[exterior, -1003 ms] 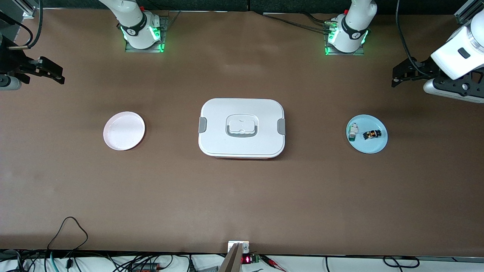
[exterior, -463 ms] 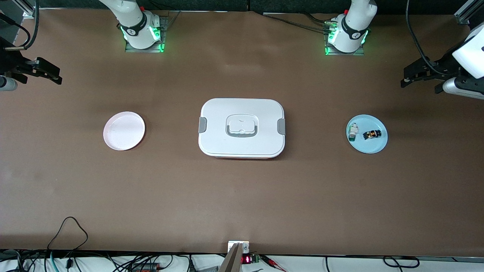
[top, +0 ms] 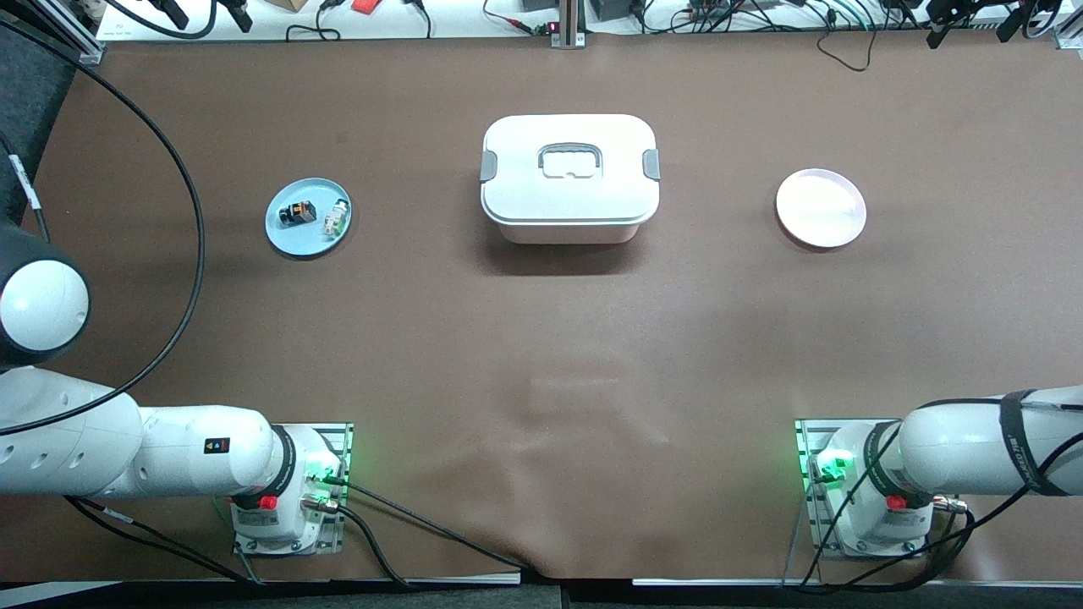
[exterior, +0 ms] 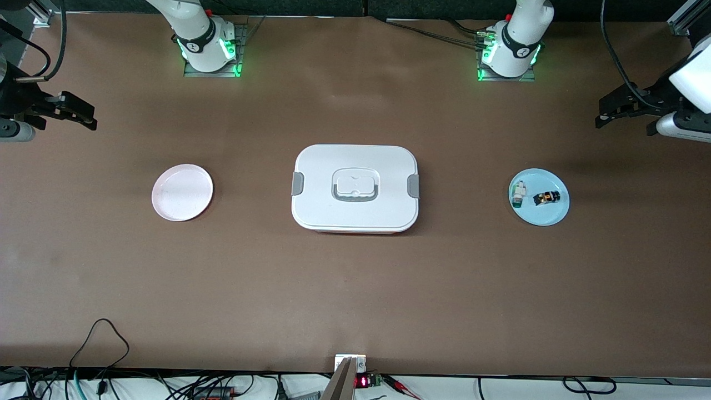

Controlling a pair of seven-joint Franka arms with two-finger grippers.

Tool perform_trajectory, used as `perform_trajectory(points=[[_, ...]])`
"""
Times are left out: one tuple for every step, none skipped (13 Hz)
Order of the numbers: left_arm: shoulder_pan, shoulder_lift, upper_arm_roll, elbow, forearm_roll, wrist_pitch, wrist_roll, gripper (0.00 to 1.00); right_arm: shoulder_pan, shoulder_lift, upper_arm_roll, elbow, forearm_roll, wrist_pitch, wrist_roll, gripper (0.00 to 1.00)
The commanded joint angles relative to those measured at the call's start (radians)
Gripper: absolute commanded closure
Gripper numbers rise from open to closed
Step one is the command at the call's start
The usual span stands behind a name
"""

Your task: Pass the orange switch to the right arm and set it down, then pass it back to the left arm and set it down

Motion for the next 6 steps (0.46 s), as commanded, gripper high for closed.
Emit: perform_trajectory(points=[[0.007,-0.036,-0.022,-0.026,0.032,-0.006,0.017,0.0,0.025,0.003,-0.037,0.026,-0.009,-0.039,-0.001,0.0],[-0.004,-0.037,-0.019,-0.026,0.038,-0.007,0.017,0.0,0.026,0.0,-0.036,0.023,-0.01,-0.045,0.003,0.0],[-0.004,-0.036,-0.017,-0.027,0.039,-0.007,0.019,0.0,0.026,-0.001,-0.036,0.025,-0.009,-0.051,0.005,0.0],[-0.004,-0.036,-0.017,-0.027,0.039,-0.007,0.019,0.0,0.029,-0.001,-0.036,0.025,-0.009,-0.053,0.005,0.0],[-0.003,-0.034,-0.017,-0.027,0.039,-0.006,0.019,0.0,0.026,-0.001,-0.036,0.026,-0.006,-0.053,0.006,0.0],[0.002,-0.031,-0.017,-0.032,0.037,0.002,0.014,0.0,0.029,-0.001,-0.036,0.025,-0.004,-0.053,0.006,0.0]])
